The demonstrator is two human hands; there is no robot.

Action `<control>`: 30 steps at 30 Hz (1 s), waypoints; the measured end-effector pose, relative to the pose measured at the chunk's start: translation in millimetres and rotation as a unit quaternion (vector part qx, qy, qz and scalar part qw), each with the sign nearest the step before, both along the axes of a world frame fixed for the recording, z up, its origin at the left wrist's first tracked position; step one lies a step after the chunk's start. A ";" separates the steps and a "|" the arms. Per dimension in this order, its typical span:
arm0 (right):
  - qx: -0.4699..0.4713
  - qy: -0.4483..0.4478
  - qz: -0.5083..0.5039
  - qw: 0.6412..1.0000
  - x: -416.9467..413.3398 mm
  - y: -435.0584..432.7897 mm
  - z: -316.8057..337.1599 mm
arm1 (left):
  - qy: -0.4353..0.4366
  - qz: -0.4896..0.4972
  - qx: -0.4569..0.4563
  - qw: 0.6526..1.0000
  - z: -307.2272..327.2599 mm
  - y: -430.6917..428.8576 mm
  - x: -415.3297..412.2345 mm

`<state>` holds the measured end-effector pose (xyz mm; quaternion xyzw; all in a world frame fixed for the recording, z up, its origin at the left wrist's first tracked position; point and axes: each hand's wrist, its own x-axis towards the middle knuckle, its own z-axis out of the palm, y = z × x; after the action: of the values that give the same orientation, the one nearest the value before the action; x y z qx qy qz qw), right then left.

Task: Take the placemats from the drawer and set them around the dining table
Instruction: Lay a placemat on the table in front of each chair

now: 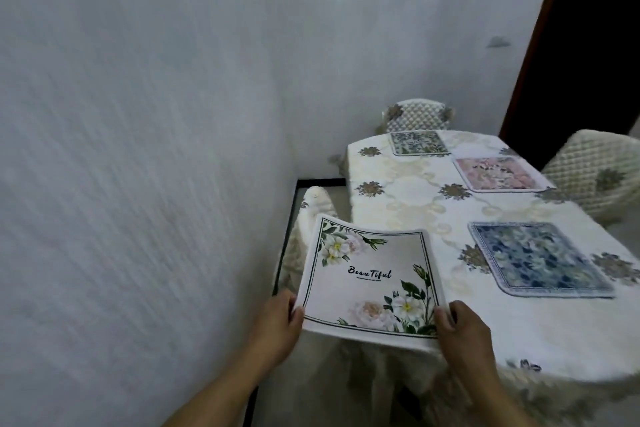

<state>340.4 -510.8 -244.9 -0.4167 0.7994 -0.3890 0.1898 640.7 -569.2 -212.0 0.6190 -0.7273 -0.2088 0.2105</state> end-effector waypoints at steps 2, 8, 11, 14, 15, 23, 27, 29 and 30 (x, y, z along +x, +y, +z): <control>0.003 -0.007 0.002 1.000 -1.8 -36.9 -4.7 | -0.003 -0.009 0.008 1.000 -0.1 -38.1 -1.3; 0.001 -0.023 0.009 1.000 -8.6 -145.8 -11.5 | -0.027 -0.022 0.017 0.999 -1.9 -154.0 -3.0; -0.001 -0.027 -0.013 1.000 -16.7 -182.1 -10.8 | -0.017 -0.043 0.022 0.999 -5.9 -205.4 -15.0; -0.002 -0.031 -0.045 0.999 -22.6 -208.3 -8.7 | -0.027 -0.087 0.011 0.996 -10.3 -258.2 -30.9; 0.003 -0.032 -0.061 0.998 -25.0 -216.9 -10.3 | -0.031 -0.103 0.010 0.994 -12.3 -276.4 -37.2; 0.009 -0.026 -0.225 0.974 -20.7 -282.9 -19.7 | -0.014 -0.262 0.015 0.965 -35.7 -434.1 -86.0; 0.014 -0.039 -0.320 0.946 0.7 -304.4 -22.5 | -0.021 -0.348 0.010 0.937 -34.2 -499.8 -113.1; 0.019 -0.042 -0.355 0.934 11.1 -311.1 -25.5 | -0.031 -0.390 0.009 0.920 -35.5 -526.5 -129.6; 0.023 -0.043 -0.371 0.927 15.6 -312.5 -28.3 | -0.035 -0.412 0.010 0.910 -38.1 -536.6 -137.6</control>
<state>356.0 -823.3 -273.2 -0.0688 0.8966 -0.4309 0.0751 503.1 -1105.8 -250.1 0.2728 -0.9226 -0.2623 0.0743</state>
